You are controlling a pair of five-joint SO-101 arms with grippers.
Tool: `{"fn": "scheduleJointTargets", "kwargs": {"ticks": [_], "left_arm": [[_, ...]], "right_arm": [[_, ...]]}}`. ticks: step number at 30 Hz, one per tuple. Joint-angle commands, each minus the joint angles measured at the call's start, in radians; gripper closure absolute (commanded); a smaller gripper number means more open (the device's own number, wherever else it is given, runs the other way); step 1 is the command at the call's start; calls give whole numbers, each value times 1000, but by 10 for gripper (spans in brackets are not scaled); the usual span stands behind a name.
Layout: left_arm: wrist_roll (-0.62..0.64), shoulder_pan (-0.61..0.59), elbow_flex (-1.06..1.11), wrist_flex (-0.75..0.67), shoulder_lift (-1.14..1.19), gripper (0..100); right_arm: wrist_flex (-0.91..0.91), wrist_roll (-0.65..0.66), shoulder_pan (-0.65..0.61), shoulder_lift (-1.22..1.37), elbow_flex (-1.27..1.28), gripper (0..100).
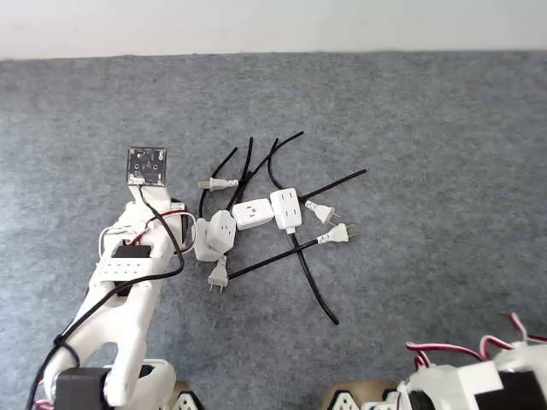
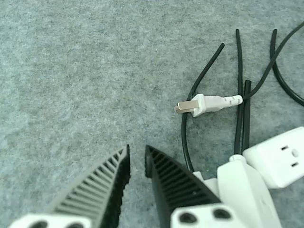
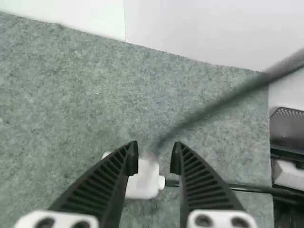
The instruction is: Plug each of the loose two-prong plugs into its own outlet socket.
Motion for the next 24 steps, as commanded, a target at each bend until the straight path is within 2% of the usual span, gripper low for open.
{"fn": "scheduleJointTargets", "kwargs": {"ticks": [1, 7, 15, 21, 24], "left_arm": [[11, -8, -8, -17, -31, 924], [11, -8, -8, -17, -31, 924], [6, -8, -8, -6, -32, 924], [3, 2, -76, 158, -32, 914], [-74, 25, -113, 276, -32, 852]], "right_arm": [[76, -17, -12, 4, -104, 872], [236, -18, -81, -18, -129, 872], [579, 14, -288, -145, -123, 872], [835, 60, -476, -165, -121, 874], [923, 60, -547, -165, -120, 875]]}}
